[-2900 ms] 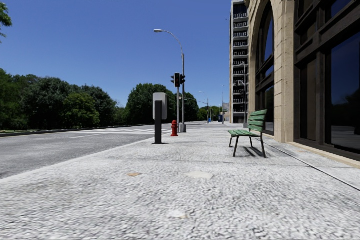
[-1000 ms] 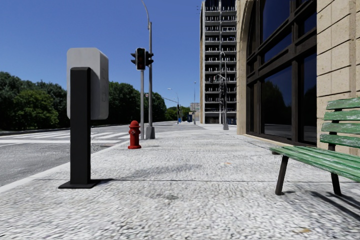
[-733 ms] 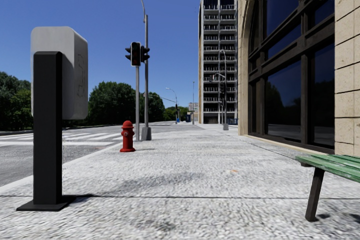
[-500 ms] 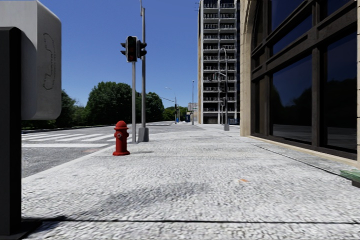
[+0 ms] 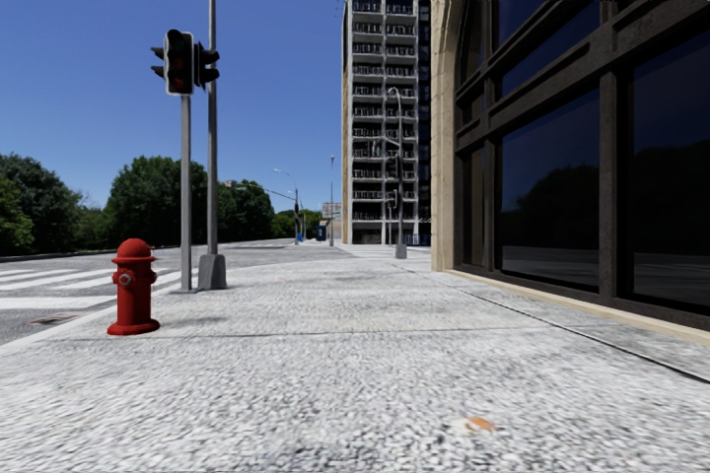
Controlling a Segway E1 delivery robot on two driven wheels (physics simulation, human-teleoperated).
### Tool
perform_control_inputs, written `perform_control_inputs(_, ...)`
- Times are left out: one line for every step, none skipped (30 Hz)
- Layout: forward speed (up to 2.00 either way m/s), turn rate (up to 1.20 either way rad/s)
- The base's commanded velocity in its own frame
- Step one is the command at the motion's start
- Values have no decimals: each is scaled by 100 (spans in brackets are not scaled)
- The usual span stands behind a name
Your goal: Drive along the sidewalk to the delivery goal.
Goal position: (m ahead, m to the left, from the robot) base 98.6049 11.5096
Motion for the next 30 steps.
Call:
perform_control_inputs(200,0)
perform_control_inputs(200,0)
perform_control_inputs(200,0)
perform_control_inputs(200,0)
perform_control_inputs(200,0)
perform_control_inputs(200,0)
perform_control_inputs(200,0)
perform_control_inputs(200,0)
perform_control_inputs(200,0)
perform_control_inputs(200,0)
perform_control_inputs(200,0)
perform_control_inputs(200,0)
perform_control_inputs(200,0)
perform_control_inputs(200,0)
perform_control_inputs(200,0)
perform_control_inputs(200,0)
perform_control_inputs(200,0)
perform_control_inputs(200,0)
perform_control_inputs(200,0)
perform_control_inputs(200,0)
perform_control_inputs(200,0)
perform_control_inputs(200,0)
perform_control_inputs(200,0)
perform_control_inputs(200,0)
perform_control_inputs(200,0)
perform_control_inputs(200,0)
perform_control_inputs(200,0)
perform_control_inputs(200,0)
perform_control_inputs(200,0)
perform_control_inputs(200,0)
